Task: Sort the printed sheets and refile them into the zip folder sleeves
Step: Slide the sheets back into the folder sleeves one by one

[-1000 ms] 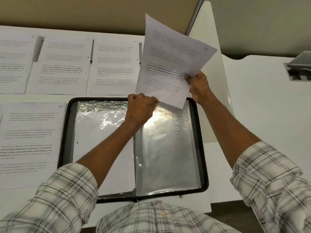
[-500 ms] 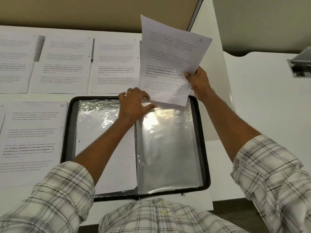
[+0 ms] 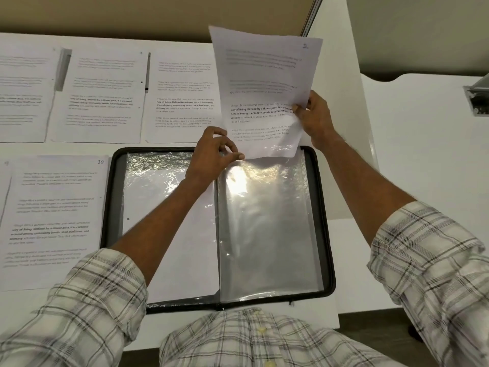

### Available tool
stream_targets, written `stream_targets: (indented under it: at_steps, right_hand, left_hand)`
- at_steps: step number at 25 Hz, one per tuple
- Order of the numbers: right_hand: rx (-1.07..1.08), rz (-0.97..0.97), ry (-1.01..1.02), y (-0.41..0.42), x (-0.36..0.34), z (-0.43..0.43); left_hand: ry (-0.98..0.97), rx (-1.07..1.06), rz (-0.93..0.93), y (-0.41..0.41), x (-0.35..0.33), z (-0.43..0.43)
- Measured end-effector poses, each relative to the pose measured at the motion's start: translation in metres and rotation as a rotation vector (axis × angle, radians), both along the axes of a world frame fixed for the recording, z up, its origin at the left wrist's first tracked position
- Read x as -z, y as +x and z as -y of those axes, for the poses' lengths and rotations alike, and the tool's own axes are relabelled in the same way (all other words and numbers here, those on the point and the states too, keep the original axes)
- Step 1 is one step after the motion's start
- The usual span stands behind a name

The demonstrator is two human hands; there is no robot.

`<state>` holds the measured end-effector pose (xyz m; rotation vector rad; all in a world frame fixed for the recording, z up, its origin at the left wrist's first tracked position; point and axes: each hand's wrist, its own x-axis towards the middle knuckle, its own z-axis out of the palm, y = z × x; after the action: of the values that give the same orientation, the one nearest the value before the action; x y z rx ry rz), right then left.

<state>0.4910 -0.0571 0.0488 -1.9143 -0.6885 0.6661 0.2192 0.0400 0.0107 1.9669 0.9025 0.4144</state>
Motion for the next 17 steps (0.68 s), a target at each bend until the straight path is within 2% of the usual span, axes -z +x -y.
stream_targets:
  at_steps: [4, 8, 12, 17]
  right_hand:
    - [-0.024, 0.104, -0.003, -0.001, 0.002, -0.005]
    - [-0.031, -0.016, -0.029, 0.001, 0.008, -0.003]
    - [-0.051, -0.020, -0.054, 0.002, 0.017, 0.001]
    - [-0.004, -0.085, -0.008, 0.000, 0.020, -0.006]
  left_hand:
    - [0.013, 0.038, -0.011, 0.001, -0.002, -0.005]
    - [0.143, 0.007, -0.068, -0.004, 0.005, -0.003]
    - [0.315, 0.053, -0.136, -0.011, 0.014, 0.007]
    - [0.373, 0.127, -0.277, -0.016, 0.011, 0.004]
